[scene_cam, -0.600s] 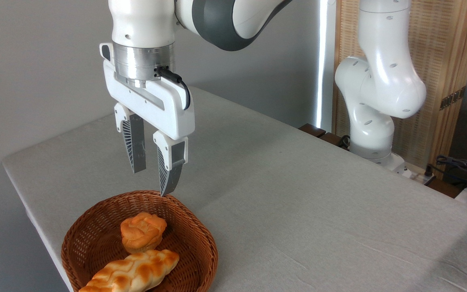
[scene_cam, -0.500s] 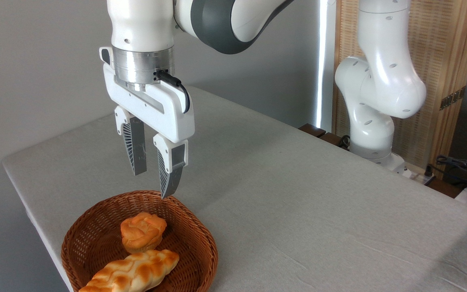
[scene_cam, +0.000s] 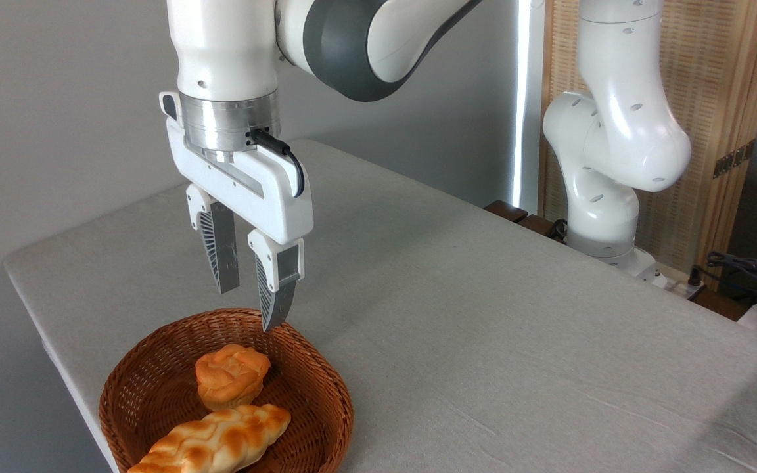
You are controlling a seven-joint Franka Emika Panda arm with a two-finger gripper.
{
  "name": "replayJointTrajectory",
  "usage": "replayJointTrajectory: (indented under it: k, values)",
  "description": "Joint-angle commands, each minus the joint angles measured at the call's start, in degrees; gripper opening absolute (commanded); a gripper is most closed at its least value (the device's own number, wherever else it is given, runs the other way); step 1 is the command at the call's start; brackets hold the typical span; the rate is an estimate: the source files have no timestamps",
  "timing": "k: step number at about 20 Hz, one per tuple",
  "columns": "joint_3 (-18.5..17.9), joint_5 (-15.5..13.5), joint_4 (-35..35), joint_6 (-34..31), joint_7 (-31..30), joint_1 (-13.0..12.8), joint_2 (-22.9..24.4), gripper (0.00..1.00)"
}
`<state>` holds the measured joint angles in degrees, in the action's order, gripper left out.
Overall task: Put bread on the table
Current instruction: 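Lower the open gripper toward the round bun in the wicker basket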
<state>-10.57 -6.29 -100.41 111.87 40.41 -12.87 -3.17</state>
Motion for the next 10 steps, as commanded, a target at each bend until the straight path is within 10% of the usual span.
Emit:
replayJointTrajectory:
  k: [1,10]
  values:
    - [-0.07,0.23,0.92,0.19,0.55,-0.05,-0.26,1.00]
    - [0.02,-1.00,-1.97,8.52,0.46,-0.23,0.01,1.00]
